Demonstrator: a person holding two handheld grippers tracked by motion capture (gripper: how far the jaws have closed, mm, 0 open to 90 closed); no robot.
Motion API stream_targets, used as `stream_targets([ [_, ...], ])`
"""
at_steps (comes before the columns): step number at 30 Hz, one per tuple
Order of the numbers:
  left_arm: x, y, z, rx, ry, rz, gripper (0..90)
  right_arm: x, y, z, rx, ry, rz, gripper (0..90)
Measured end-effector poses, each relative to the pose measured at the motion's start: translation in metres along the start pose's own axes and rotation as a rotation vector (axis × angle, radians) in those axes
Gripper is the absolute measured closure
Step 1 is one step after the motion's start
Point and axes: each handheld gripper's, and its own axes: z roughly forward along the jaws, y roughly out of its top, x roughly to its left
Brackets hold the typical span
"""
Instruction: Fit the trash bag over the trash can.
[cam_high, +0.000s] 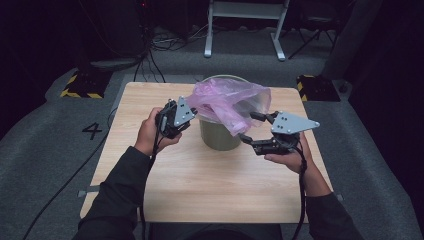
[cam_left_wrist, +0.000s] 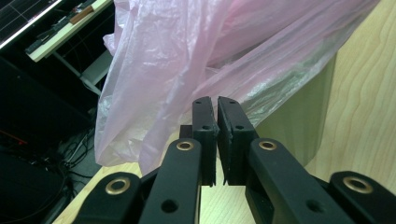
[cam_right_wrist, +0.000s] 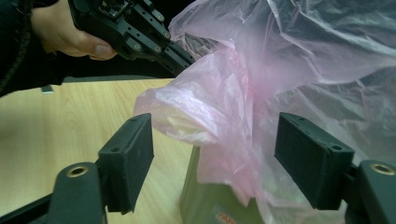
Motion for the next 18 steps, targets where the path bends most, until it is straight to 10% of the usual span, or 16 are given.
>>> stream_targets([
  [6, 0.002, -0.004, 0.003, 0.026, -0.029, 0.014, 90.0, -0.011, 0.003, 0.011, 0.064, -0.135, -0.037, 82.8],
  [18, 0.021, -0.030, -0.021, 0.028, -0.160, -0.034, 90.0, -0.056, -0.006, 0.025, 0.128, -0.309, 0.090, 88.5],
])
